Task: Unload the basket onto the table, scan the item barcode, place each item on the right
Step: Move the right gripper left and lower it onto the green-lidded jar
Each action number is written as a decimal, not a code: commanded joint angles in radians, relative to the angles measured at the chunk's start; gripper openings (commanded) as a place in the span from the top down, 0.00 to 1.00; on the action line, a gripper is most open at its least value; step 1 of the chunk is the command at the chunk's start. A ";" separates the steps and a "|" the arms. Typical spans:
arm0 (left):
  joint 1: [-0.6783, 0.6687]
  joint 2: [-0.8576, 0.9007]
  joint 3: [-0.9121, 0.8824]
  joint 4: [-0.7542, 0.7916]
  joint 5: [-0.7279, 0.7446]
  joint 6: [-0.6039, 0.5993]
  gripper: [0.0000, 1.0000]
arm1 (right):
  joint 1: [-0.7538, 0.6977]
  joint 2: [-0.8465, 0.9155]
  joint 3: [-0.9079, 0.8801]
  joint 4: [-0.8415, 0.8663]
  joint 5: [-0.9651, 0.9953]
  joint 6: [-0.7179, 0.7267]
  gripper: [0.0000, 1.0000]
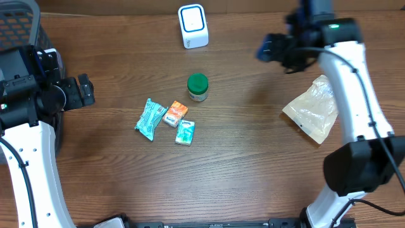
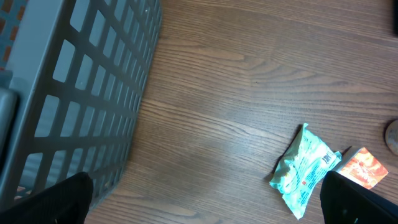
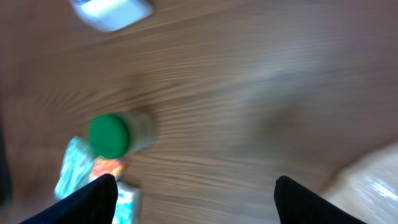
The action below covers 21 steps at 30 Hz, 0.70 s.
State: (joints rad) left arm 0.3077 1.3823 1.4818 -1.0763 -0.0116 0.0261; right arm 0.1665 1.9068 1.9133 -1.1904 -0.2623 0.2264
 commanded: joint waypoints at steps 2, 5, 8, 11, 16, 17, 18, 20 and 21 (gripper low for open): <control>-0.003 0.003 0.006 0.003 0.008 0.011 0.00 | 0.140 0.023 0.023 0.052 0.020 -0.045 0.17; -0.003 0.003 0.006 0.003 0.008 0.011 0.01 | 0.230 0.068 0.023 0.108 0.024 -0.039 0.17; -0.003 0.003 0.006 0.003 0.008 0.011 0.00 | 0.306 0.123 0.023 0.177 0.074 0.013 0.17; -0.003 0.003 0.006 0.003 0.008 0.012 0.00 | 0.358 0.177 0.024 0.209 0.210 0.068 0.17; -0.003 0.003 0.006 0.003 0.008 0.011 0.00 | 0.395 0.248 0.024 0.240 0.306 0.079 0.15; -0.003 0.003 0.006 0.003 0.008 0.011 0.01 | 0.398 0.259 0.024 0.245 0.306 0.072 0.14; -0.003 0.003 0.006 0.003 0.008 0.011 0.01 | 0.402 0.267 0.024 0.248 0.303 0.052 0.14; -0.003 0.003 0.006 0.003 0.008 0.011 0.00 | 0.410 0.279 0.024 0.254 0.294 0.025 0.11; -0.003 0.003 0.006 0.003 0.008 0.011 0.00 | 0.415 0.285 0.023 0.259 0.286 0.009 0.10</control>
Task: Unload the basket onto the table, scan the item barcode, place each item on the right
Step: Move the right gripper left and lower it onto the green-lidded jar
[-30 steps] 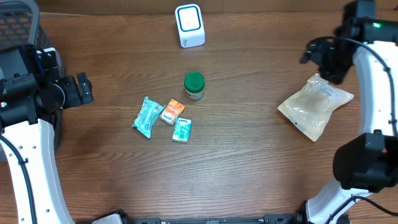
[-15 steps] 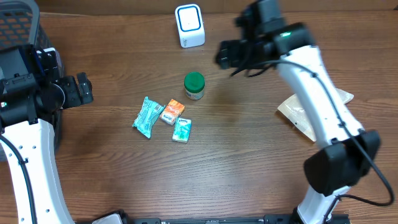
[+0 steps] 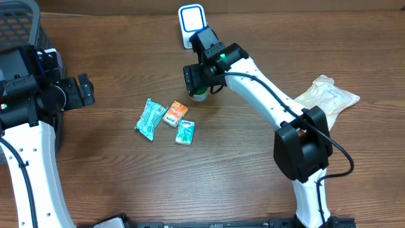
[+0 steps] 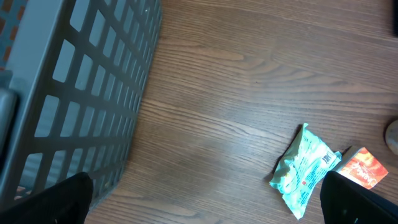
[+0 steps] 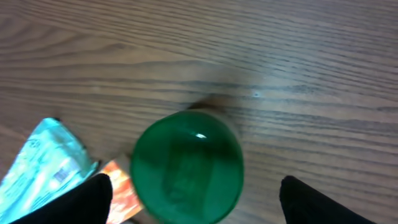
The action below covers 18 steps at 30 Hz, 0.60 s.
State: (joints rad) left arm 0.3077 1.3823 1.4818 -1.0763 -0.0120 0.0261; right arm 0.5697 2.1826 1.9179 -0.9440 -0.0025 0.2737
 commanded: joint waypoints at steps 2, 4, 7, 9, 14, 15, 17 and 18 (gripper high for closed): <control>-0.003 0.003 0.006 0.003 0.008 0.011 0.00 | 0.019 0.020 0.019 0.024 0.023 -0.058 0.05; -0.003 0.003 0.006 0.003 0.008 0.011 0.00 | 0.024 0.042 0.019 0.032 0.024 -0.099 0.01; -0.003 0.003 0.006 0.003 0.009 0.011 0.00 | 0.024 0.070 0.019 0.035 0.024 -0.130 0.01; -0.003 0.003 0.006 0.003 0.008 0.011 0.00 | 0.024 0.077 0.019 0.035 0.015 -0.154 0.01; -0.003 0.003 0.006 0.003 0.008 0.011 0.00 | 0.025 0.078 0.019 0.031 -0.020 -0.233 0.11; -0.003 0.003 0.006 0.003 0.009 0.011 0.00 | 0.025 0.078 0.019 0.023 -0.017 -0.251 0.15; -0.003 0.003 0.006 0.003 0.008 0.011 0.00 | 0.025 0.078 0.019 0.011 -0.013 -0.271 0.26; -0.003 0.003 0.006 0.003 0.008 0.011 0.00 | 0.024 0.078 0.019 0.007 -0.013 -0.281 0.30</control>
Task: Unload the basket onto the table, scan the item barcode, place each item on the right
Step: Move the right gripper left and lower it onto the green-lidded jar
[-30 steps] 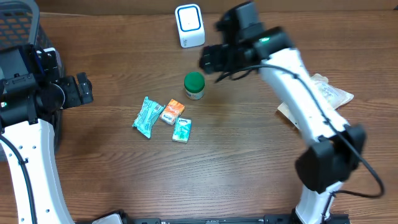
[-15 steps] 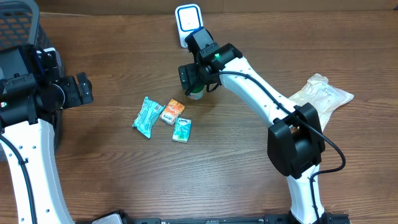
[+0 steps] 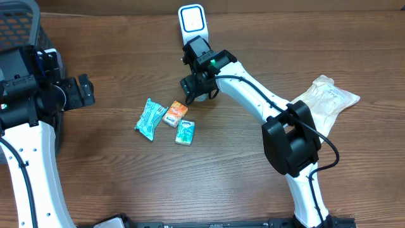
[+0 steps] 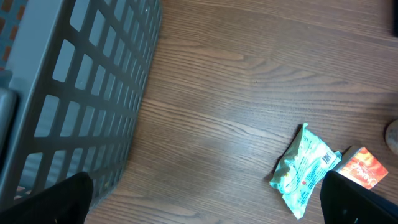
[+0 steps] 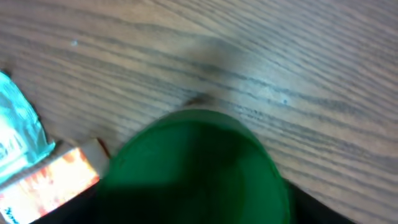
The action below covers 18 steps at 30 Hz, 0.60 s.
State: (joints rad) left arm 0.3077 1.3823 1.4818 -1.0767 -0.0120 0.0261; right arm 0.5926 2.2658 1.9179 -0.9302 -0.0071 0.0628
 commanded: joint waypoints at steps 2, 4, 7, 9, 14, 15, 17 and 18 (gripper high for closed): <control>-0.003 0.003 0.006 0.003 0.008 0.012 0.00 | -0.001 -0.005 0.019 -0.010 0.008 -0.072 0.36; -0.003 0.003 0.006 0.004 0.008 0.011 0.00 | -0.001 -0.005 0.019 -0.019 0.035 -0.080 0.36; -0.003 0.003 0.006 0.004 0.009 0.011 0.00 | -0.001 -0.005 0.019 -0.053 0.041 -0.142 0.36; -0.003 0.003 0.006 0.004 0.009 0.011 0.00 | -0.001 -0.006 0.019 -0.086 0.041 -0.177 0.36; -0.003 0.003 0.006 0.004 0.009 0.011 0.00 | -0.001 -0.010 0.020 -0.226 0.059 -0.304 0.28; -0.003 0.003 0.006 0.003 0.009 0.011 0.00 | -0.001 -0.010 0.020 -0.255 0.060 -0.335 0.26; -0.003 0.003 0.006 0.003 0.009 0.011 0.00 | -0.003 -0.010 0.020 -0.306 0.078 -0.376 0.21; -0.003 0.003 0.006 0.004 0.009 0.011 0.00 | -0.005 -0.010 0.020 -0.320 0.094 -0.379 0.19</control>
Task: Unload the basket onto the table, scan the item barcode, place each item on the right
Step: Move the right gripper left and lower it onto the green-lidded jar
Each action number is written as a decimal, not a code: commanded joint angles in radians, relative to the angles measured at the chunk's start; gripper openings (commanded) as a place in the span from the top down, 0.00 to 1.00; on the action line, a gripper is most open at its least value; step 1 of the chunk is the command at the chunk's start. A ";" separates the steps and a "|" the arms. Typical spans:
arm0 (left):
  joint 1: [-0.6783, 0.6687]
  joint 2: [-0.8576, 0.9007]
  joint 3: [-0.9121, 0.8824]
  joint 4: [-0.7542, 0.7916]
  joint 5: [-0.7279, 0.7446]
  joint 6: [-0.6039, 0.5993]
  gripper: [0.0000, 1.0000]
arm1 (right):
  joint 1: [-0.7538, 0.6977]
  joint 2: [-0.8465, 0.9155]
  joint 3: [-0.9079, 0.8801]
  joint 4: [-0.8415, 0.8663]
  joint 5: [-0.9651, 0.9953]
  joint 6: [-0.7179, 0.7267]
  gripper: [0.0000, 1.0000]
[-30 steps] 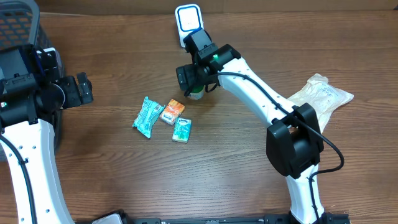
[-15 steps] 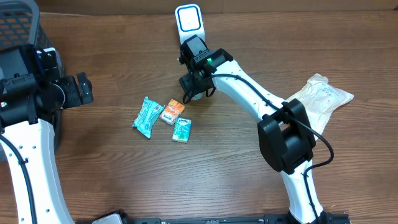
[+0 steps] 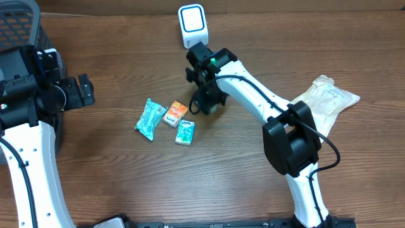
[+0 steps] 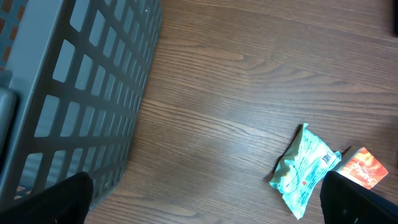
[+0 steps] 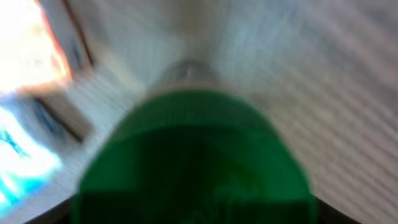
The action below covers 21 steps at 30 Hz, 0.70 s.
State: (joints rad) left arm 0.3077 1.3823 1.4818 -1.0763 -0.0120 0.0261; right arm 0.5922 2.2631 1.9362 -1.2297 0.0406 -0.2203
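Note:
A jar with a green lid fills the blurred right wrist view, held between the fingers of my right gripper. From overhead, the right gripper covers the jar just right of the packets, and only a pale bit of it shows. The white scanner with a blue face stands at the far edge. Off at the left, my left gripper is open over bare wood, its fingers spread wide.
A teal packet, an orange box and a small teal box lie left of the jar. A crumpled clear bag lies at the right. A grey mesh basket stands at the far left.
My right gripper has shifted a little toward the near right, and the jar has gone with it. The wrist view now looks at the lid from another angle. The left arm is unchanged.
My right gripper was first far off at the back right, above the clear bag. Then it hung open over the green-lidded jar, then lower around it. Now it is shut on the jar, displaced from its spot. The left arm stayed still throughout.

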 commanded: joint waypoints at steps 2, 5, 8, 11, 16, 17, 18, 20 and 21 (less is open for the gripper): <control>-0.003 0.003 0.006 0.003 0.009 0.011 0.01 | -0.005 -0.008 0.003 -0.035 0.079 -0.096 0.17; -0.003 0.003 0.006 0.003 0.009 0.011 0.01 | -0.005 -0.013 0.015 -0.038 0.089 -0.094 0.16; -0.003 0.003 0.006 0.003 0.009 0.011 0.00 | -0.005 -0.024 0.060 -0.047 0.059 -0.044 0.16; -0.003 0.003 0.006 0.003 0.009 0.011 0.00 | -0.005 -0.040 0.135 -0.090 -0.043 -0.022 0.16; -0.003 0.003 0.006 0.003 0.010 0.012 0.00 | -0.008 -0.066 0.238 -0.133 -0.098 0.278 0.16; -0.005 0.003 0.006 0.003 0.009 0.011 0.00 | -0.011 -0.071 0.239 -0.133 -0.094 0.406 0.16; -0.005 0.003 0.006 0.003 0.009 0.011 0.00 | -0.016 -0.071 0.239 -0.141 -0.079 0.545 0.16; -0.005 0.003 0.006 0.003 0.009 0.011 0.00 | -0.024 -0.066 0.226 -0.159 -0.045 0.815 0.15; -0.005 0.003 0.006 0.003 0.009 0.011 0.00 | -0.024 -0.062 0.216 -0.160 -0.024 0.887 0.10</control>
State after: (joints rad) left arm 0.3077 1.3823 1.4818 -1.0763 -0.0120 0.0261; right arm 0.5854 2.2280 2.1536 -1.3849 -0.0177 0.2348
